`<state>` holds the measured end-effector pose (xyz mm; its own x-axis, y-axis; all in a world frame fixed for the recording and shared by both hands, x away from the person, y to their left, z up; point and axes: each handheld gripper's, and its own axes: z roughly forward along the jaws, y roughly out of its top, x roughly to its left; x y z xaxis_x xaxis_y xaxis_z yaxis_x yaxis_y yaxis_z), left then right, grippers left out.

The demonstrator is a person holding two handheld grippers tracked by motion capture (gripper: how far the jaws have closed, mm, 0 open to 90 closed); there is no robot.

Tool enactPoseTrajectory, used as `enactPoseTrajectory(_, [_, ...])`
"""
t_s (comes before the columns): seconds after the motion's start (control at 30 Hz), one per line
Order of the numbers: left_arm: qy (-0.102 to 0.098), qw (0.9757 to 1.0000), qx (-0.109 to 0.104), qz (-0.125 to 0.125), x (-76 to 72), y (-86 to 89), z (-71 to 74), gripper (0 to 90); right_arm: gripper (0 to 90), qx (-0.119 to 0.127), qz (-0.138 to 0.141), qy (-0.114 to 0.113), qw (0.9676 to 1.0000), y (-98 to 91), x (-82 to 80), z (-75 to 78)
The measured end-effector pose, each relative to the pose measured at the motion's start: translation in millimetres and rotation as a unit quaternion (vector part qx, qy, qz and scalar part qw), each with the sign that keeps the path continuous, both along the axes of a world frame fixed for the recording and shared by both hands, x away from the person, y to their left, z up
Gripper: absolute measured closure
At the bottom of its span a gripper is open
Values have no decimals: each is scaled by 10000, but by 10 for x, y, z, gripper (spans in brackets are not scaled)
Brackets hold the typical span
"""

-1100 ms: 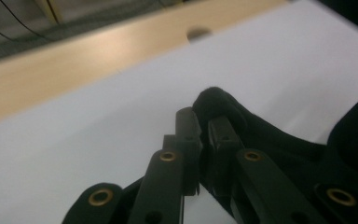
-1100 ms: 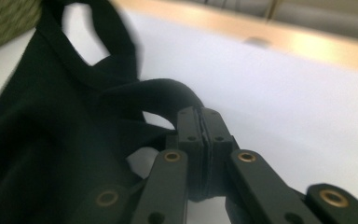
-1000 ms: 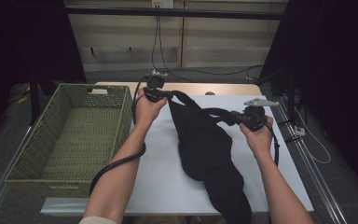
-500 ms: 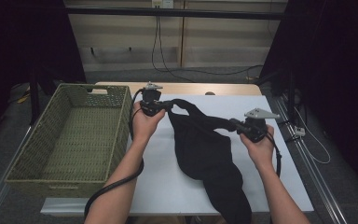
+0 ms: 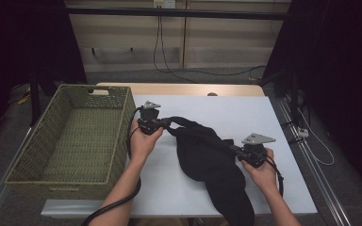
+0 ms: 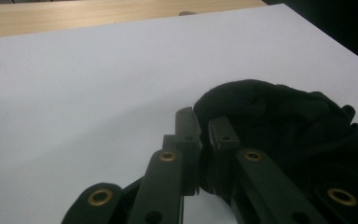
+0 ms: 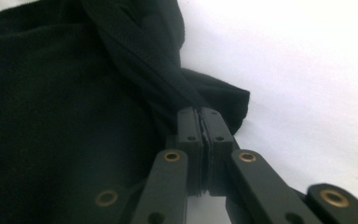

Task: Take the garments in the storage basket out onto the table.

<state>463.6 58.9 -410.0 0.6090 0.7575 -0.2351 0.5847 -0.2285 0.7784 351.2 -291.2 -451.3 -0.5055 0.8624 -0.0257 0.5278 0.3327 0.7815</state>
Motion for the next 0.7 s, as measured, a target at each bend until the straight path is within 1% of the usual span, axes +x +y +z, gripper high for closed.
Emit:
enactPoseTrajectory(0.07, [-19, 10000, -34, 29, -4, -5, 0, 848, 875, -8, -34, -30, 10000, 8, 4, 16])
enactPoseTrajectory(0.17, [-43, 10000, -31, 24, -6, -7, 17, 848, 875, -58, -80, -66, 9999, 19, 40, 49])
enactPoseTrajectory(0.2, [-57, 10000, -9, -3, -1, -1, 28, 848, 875, -73, -112, -83, 9999, 15, 52, 59])
enactPoseTrajectory(0.23, [-60, 10000, -58, 40, 5, -5, 38, 848, 876, -72, -162, -111, 9998, 4, 73, 77])
enactPoseTrajectory(0.27, [-55, 10000, -61, 43, 21, -2, 57, 848, 876, -75, -217, -138, 9996, -11, 99, 99])
enactPoseTrajectory(0.4, [-91, 9999, -115, 75, 121, -41, 129, 846, 878, -10, -562, -336, 9979, -103, 263, 230])
enactPoseTrajectory(0.5, [-59, 9999, -83, 43, 208, -123, 155, 840, 879, -83, -781, -497, 9957, -134, 457, 376])
enactPoseTrajectory(0.57, [-28, 10000, -65, 32, 245, -169, 140, 827, 878, -149, -885, -548, 9945, -136, 559, 429])
enactPoseTrajectory(0.6, [12, 10000, -7, -2, 262, -196, 121, 802, 877, -113, -934, -507, 9943, -141, 613, 439])
enactPoseTrajectory(0.63, [5, 10000, 67, -14, 266, -211, 105, 733, 857, -3, -979, -409, 9944, -153, 664, 433])
enactPoseTrajectory(0.67, [11, 9999, 152, -27, 263, -220, 86, 657, 778, 82, -1011, -336, 9943, -154, 684, 420])
enactPoseTrajectory(0.7, [29, 9999, 156, -14, 254, -222, 57, 571, 666, 155, -1080, -250, 9937, -145, 695, 399])
